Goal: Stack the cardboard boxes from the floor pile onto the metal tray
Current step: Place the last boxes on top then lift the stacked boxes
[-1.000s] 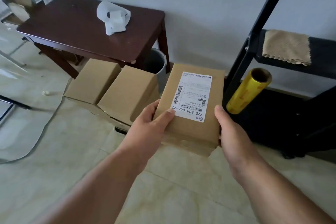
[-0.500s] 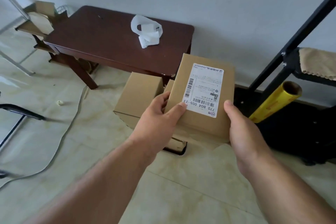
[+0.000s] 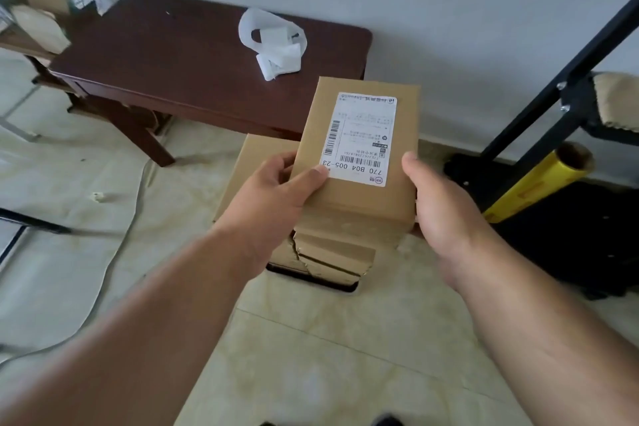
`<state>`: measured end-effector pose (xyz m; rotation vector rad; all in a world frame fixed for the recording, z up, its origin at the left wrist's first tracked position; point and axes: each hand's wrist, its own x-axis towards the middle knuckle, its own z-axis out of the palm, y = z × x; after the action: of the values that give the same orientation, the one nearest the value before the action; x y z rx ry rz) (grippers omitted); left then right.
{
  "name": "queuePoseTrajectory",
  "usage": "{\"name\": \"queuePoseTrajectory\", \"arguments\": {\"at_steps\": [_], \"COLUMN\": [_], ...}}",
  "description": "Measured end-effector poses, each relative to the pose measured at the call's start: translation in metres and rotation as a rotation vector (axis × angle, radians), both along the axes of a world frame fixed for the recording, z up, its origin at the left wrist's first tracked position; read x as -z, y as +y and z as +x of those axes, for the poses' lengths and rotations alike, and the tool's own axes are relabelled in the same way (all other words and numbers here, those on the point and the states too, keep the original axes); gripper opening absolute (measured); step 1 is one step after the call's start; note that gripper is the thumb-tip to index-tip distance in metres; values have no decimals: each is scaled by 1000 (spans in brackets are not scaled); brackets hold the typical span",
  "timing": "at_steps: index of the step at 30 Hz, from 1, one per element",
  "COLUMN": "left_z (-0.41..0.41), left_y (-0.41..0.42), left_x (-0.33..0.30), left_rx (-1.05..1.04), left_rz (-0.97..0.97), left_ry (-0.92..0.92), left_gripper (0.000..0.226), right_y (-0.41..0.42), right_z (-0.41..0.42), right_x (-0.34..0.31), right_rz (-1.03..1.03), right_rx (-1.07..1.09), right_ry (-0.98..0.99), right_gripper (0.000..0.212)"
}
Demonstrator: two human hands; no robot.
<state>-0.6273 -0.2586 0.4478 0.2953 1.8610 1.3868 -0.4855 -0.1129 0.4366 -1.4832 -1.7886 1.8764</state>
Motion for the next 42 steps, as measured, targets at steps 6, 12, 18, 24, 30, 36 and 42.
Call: {"name": "queuePoseTrajectory", "arguments": {"at_steps": [6,12,18,24,30,36,42], "left_z": [-26,-52,-67,-79,-88,-91,-90], "left_y": [1,-17,-29,-34,-37,-40,-41], "left_x": [18,32,46,57,61,68,72], "left_rx": [10,73,91,99,85,63,92], "left_rz": [15,-35,-18,-5,-15,-14,-2], "left_ry": [-31,-31,-75,-76,-78,-89,-101], "left_gripper": [43,59,45,57,58,44,57], "right_y": [-3,-31,-43,-49,-50,-52,-53], "right_z": [-19,-37,-54,-64,-75,-81,-81], "right_x": [10,18,30,37,47,57,61], "right_rz": [23,-29,-43,-67,-61,-53,-70], "right_rx": [14,50,80,78,81,85,103], "right_ry": [-38,-34,-47,-38,-62,-78,-78], "right_gripper": [63,49,47,46,66,76,75]}}
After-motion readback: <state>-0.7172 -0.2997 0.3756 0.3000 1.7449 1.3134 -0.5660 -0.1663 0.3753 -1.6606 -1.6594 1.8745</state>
